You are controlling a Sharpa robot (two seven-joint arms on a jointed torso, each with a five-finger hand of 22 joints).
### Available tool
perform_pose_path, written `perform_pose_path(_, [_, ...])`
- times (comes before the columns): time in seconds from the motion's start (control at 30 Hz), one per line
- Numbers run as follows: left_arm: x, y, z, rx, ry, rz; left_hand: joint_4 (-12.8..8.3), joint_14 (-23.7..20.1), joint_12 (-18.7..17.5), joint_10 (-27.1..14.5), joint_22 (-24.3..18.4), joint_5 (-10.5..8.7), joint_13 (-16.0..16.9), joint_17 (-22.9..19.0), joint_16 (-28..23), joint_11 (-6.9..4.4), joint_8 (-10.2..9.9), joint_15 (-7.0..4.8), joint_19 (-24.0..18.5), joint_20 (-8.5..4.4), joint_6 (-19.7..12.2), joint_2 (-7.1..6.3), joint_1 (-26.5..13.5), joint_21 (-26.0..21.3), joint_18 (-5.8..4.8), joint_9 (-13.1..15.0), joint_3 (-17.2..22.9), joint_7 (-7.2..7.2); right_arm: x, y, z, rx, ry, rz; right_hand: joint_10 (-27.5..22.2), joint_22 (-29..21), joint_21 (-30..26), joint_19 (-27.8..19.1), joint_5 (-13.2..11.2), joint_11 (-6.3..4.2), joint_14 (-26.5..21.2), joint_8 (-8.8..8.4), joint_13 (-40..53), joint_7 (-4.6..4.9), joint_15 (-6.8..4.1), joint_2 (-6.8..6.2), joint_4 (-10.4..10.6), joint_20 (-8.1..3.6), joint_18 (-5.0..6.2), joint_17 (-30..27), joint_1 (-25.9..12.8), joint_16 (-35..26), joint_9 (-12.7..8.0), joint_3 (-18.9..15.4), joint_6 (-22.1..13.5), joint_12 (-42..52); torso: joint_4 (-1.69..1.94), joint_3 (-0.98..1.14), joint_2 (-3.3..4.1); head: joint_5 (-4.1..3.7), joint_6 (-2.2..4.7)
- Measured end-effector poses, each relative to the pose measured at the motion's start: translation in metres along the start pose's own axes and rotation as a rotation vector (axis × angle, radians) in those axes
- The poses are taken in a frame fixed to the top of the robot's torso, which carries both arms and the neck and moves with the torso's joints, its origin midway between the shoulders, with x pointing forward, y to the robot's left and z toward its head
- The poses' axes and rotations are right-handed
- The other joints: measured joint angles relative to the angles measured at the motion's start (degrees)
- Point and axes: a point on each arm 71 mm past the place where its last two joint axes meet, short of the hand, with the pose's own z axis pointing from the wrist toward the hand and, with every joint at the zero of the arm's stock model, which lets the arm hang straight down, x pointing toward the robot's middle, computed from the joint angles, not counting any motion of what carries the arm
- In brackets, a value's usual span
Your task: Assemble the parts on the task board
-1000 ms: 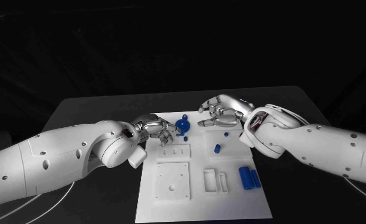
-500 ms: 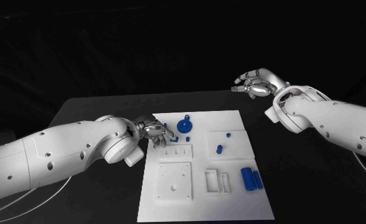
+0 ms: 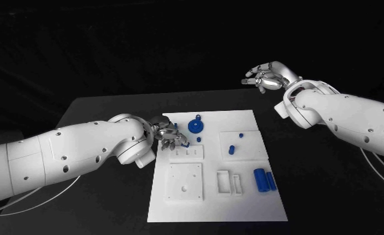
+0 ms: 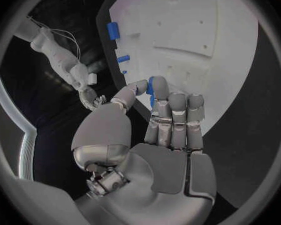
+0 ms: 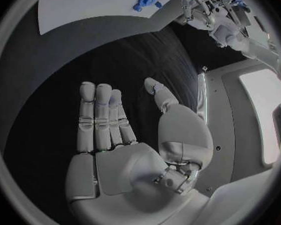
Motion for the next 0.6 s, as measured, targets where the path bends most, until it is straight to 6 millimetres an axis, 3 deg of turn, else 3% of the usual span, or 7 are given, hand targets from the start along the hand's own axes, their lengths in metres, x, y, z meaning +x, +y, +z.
perform_pose_path(0.23, [0.007, 0.0, 0.001, 0.0, -0.012, 0.05, 0.0, 0.5, 6.8, 0.3, 1.0, -2.22, 2.7, 0.7, 3.4, -0.72, 0.0, -0.53, 1.9, -0.51, 0.5, 0.16, -0.8, 1.7, 1.15, 0.0, 0.0, -0.17, 0.002, 0.001, 0.001, 0.002, 0.006, 0.009, -0.2, 0.0, -0.3, -0.2, 0.0, 0.2, -0.2, 0.0, -0.3, 0.22, 0.18, 0.24, 0.0, 0.2, 0.12, -0.1, 0.2, -0.2, 0.0, 0.0, -0.2, 0.0, 0.07, 0.0, -0.09, -0.04, -0.49])
perform_pose_path(0.6, [0.017, -0.004, 0.005, 0.016, -0.041, 0.09, 0.1, 1.4, 12.8, 1.2, 1.6, -2.44, 4.2, 1.3, 6.2, -1.63, 0.0, -1.44, 3.1, -0.95, 1.2, 0.26, -2.4, 2.7, 1.45, 0.0, 0.4, -0.87, 0.005, 0.002, 0.004, 0.004, 0.019, 0.015, -0.6, 0.0, -0.6, -0.4, 0.3, 0.2, -0.2, 0.0, -0.7, 0.21, 0.18, 0.46, 0.0, 0.41, 0.19, -0.2, 0.5, -0.2, -0.1, 0.0, -0.4, 0.0, 0.03, -0.01, -0.02, 0.2, -0.9])
